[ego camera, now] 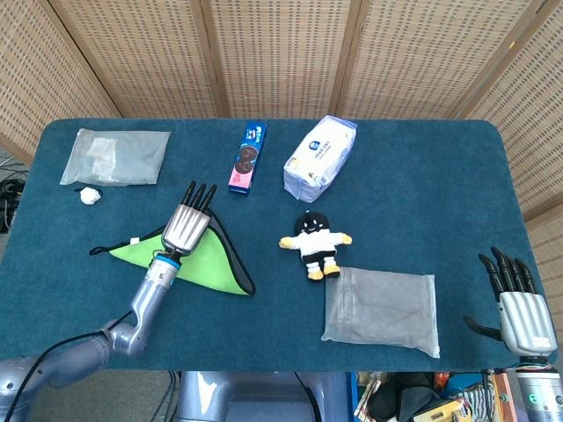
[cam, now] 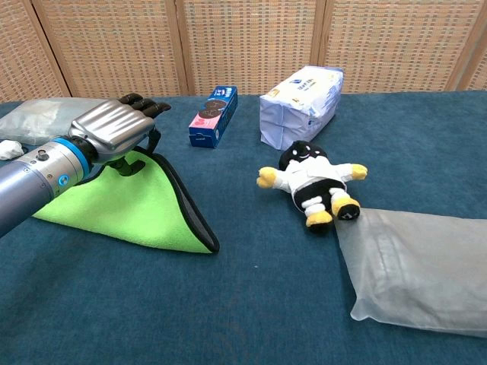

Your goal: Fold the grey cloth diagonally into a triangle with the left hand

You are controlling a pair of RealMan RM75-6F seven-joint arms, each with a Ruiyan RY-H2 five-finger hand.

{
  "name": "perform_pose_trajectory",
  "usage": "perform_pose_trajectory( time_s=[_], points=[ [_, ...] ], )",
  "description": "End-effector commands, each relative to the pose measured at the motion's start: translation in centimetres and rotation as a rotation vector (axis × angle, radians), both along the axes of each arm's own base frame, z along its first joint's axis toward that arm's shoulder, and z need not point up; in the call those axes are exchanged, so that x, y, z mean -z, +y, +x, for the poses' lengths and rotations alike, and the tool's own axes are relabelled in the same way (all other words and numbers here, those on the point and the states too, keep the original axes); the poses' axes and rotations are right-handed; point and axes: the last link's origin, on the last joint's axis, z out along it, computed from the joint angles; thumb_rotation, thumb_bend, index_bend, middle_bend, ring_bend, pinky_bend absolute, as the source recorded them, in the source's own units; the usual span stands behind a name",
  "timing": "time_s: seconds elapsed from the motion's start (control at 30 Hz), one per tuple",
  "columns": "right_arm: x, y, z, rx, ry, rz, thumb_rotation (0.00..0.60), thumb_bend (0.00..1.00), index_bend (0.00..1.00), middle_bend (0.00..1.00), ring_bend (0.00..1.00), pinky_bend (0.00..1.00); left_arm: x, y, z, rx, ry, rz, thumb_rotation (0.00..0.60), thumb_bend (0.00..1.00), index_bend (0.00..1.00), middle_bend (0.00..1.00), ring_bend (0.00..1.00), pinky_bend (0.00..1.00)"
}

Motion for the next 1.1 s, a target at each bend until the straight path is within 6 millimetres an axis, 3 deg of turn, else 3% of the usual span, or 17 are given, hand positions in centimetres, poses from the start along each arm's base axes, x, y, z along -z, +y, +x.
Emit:
perform_pose_trajectory(
  time_s=[0.03,0.4,0.47,0.63,0.73,1.1],
  points=[
    [0.0,0.0,0.0,-0.001,0.000,0.000,0.600,0.00,0.00,0.00,0.00,0.00,0.1,0.1,0.0,-0.004,0.000,0.002,0.600,0.43,0.67,0.00,0.00,0.00],
    [0.1,0.1,0.1,-0.006,0.001,0.007,0.600,0.00,0.00,0.00,0.00,0.00,0.0,0.8,0.0,-0.028,-0.008,0.034,0.600,0.43,0.65,0.00,0.00,0.00],
    [0.0,0.1,0.1,-0.007,-0.001,0.006,0.600,0.00,0.00,0.00,0.00,0.00,0.0,0.8,-0.1,-0.030,-0.008,0.038,0.600,0.43,0.58,0.00,0.00,0.00],
    [-0.1,0.2,0.3,-0.021,-0.007,-0.004,0.600,0.00,0.00,0.00,0.00,0.00,0.2,0.9,-0.2,-0.042,0.008,0.072,0.600,0.42,0.14,0.00,0.00,0.00],
    [-0.2,0.2,0.3,-0.019,-0.007,-0.002,0.600,0.00,0.00,0.00,0.00,0.00,0.2,0.9,0.0,-0.034,0.015,0.092,0.600,0.42,0.01,0.00,0.00,0.00],
    [-0.1,0.3,0.4,-0.024,-0.004,-0.003,0.600,0.00,0.00,0.00,0.00,0.00,-1.0,0.7,-0.2,-0.025,-0.038,0.117,0.600,0.43,0.00,0.00,0.00,0.00]
  ],
)
